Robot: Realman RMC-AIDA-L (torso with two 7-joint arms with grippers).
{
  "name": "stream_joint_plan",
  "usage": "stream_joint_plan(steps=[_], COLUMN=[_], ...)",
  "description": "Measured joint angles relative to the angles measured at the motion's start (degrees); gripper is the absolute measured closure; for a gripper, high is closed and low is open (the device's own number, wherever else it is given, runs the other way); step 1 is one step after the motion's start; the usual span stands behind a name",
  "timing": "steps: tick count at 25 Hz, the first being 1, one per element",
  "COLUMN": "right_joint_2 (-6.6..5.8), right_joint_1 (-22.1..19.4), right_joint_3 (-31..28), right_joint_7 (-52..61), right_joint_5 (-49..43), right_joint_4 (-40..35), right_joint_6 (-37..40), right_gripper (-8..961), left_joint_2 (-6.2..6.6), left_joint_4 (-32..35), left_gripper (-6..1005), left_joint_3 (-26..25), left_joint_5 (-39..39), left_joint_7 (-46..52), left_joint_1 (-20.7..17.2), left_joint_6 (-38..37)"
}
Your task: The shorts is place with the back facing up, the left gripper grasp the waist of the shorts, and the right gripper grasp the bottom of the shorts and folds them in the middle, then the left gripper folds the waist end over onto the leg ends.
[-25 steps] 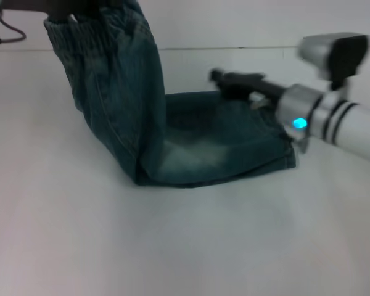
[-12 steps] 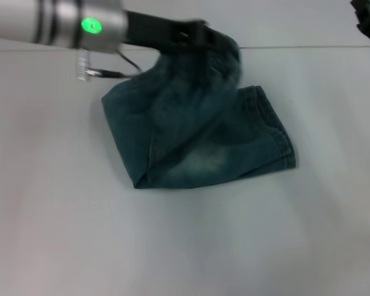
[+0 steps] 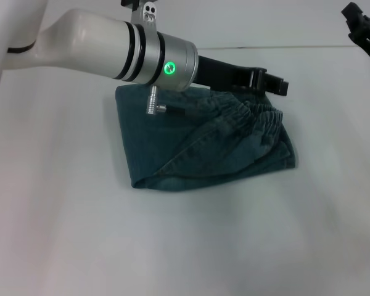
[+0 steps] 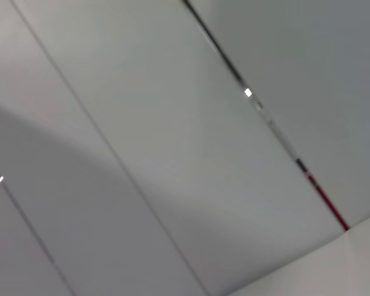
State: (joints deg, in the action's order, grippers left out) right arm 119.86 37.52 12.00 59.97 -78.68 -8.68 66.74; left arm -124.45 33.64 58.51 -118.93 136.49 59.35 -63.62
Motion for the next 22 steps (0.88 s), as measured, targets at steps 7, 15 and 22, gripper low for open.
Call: stream_joint_plan(steps=[7, 15, 22], right_joint_2=[-0.38, -1.11, -4.77], right_joint_1=[-0.5, -4.7, -8.2], right_joint_3=[10.4, 27.2, 29.4], right_joint_7=[5.7, 25.0, 36.5], right_joint_5=[-0.5, -6.9, -24.8], right_joint_4=[-3.7, -22.2, -35.8], right_joint_6=[1.0, 8.1, 25.0], right_gripper=[936, 876, 577], left_joint_2=[0.44, 1.02, 3.05], left_joint_4=[8.7, 15.8, 16.4], left_gripper=[413, 228, 65], left_joint_3=[0.0, -8.3, -19.2], left_joint_5=[6.7, 12.7, 9.6], left_joint_7=[-4.1, -17.5, -26.8], left_joint_1=[-9.3, -23.8, -32.1], left_joint_6=[-3.8, -13.4, -27.0])
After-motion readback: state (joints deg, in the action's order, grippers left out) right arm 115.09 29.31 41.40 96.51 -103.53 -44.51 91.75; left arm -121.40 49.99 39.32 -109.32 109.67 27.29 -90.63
